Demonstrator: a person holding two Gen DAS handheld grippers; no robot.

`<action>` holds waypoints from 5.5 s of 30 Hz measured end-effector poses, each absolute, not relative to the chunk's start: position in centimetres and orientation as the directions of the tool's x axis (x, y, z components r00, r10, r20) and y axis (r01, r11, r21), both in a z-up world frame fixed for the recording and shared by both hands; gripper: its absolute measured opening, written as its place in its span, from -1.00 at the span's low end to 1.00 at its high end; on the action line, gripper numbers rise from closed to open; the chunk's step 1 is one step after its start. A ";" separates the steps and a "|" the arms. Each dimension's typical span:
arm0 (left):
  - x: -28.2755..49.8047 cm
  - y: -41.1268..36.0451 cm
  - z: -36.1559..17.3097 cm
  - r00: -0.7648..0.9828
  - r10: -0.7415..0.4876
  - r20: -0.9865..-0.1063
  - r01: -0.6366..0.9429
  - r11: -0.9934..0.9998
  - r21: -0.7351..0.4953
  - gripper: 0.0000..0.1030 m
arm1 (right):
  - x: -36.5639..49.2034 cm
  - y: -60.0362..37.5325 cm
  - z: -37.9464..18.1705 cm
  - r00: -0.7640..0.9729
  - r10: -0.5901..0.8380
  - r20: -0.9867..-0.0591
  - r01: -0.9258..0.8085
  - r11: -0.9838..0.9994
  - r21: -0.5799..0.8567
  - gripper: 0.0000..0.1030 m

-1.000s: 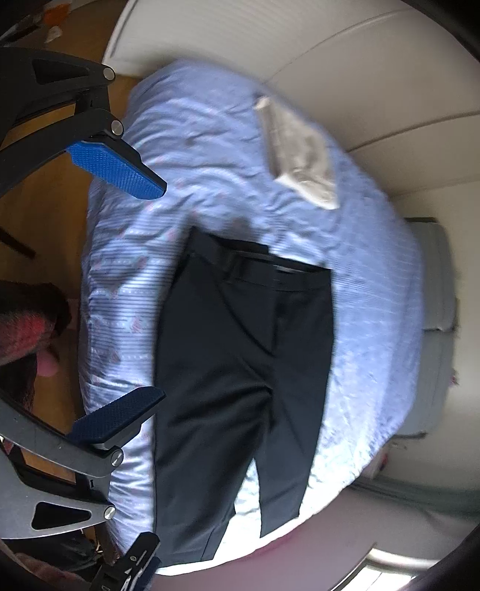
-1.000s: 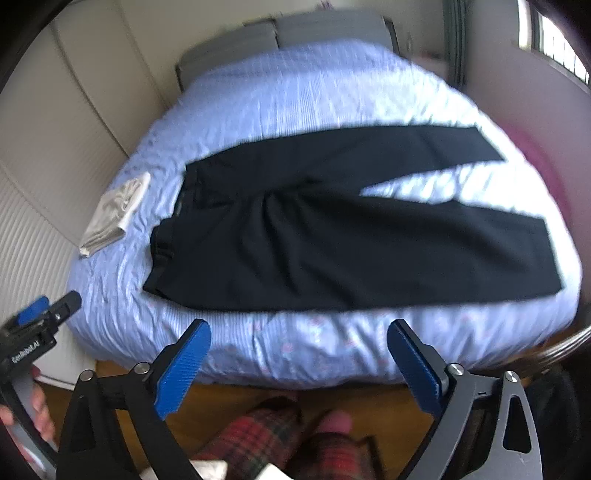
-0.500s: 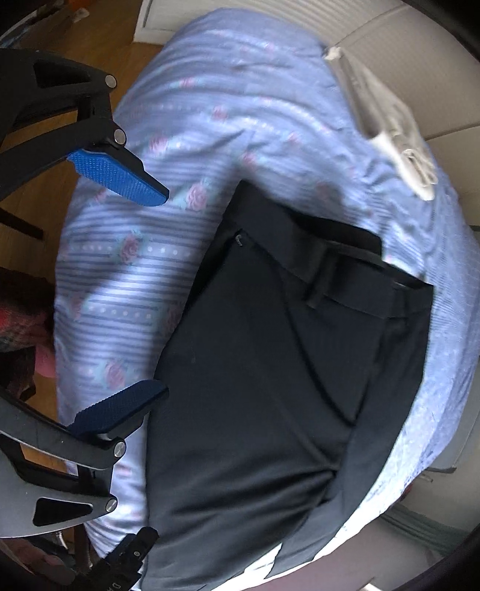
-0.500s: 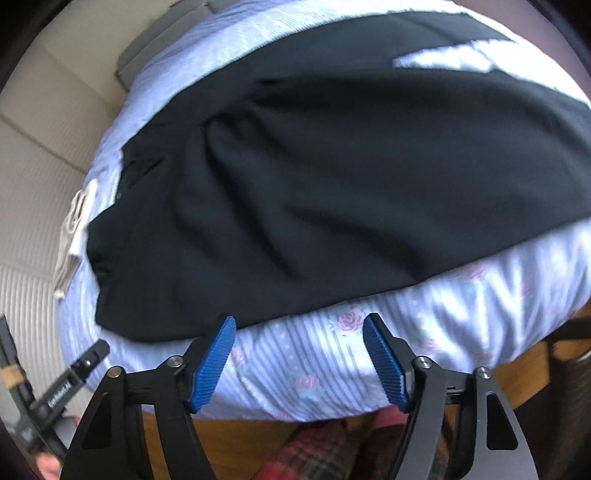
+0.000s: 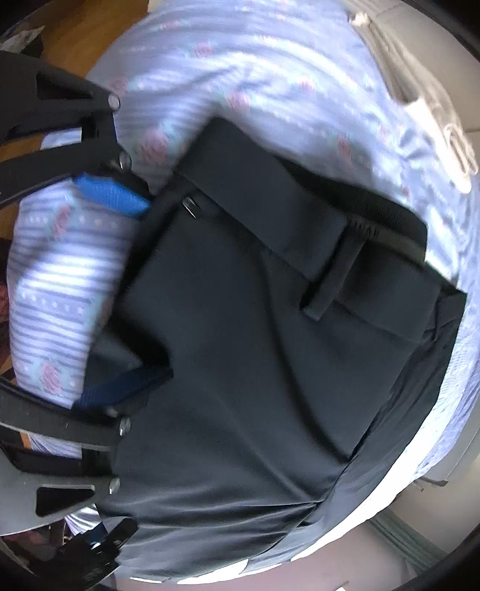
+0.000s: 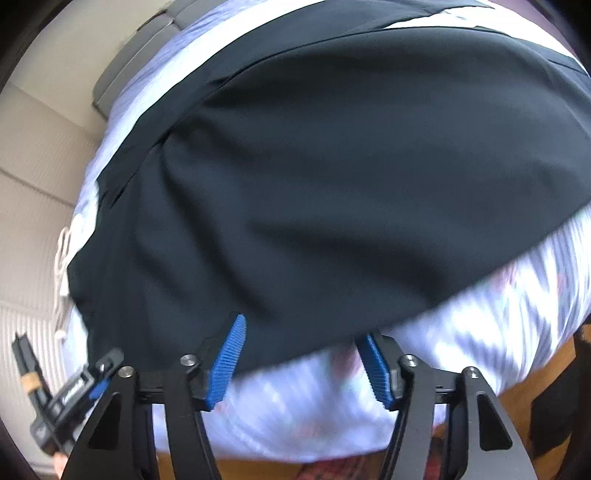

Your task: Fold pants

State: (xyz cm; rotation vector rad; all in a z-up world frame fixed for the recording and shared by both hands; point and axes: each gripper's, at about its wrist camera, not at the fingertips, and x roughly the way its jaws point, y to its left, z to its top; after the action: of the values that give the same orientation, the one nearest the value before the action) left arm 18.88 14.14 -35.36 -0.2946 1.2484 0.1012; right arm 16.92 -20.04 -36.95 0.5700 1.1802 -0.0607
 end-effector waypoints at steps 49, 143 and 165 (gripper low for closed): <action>58.6 14.7 -28.6 0.276 -0.014 -0.961 -0.133 0.990 -0.053 -0.74 | 60.3 -15.9 -25.0 0.327 0.119 -0.937 0.066 0.987 0.149 -0.83; 65.4 -50.2 -27.9 0.056 -0.153 -0.987 0.535 0.839 -0.100 -0.61 | 44.4 -72.0 -21.1 0.564 0.060 -0.823 0.627 0.618 0.475 -0.74; 62.8 -64.6 -36.1 0.054 -0.017 -0.998 0.934 0.356 0.044 0.30 | 39.1 -70.5 -32.2 0.551 0.184 -0.814 0.701 0.427 0.571 -0.54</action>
State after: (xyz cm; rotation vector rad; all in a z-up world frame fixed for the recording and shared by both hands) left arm 62.80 -64.63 -36.08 0.9435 1.3040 -0.9165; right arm 39.10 -70.51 -32.18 1.1138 0.9689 -0.3959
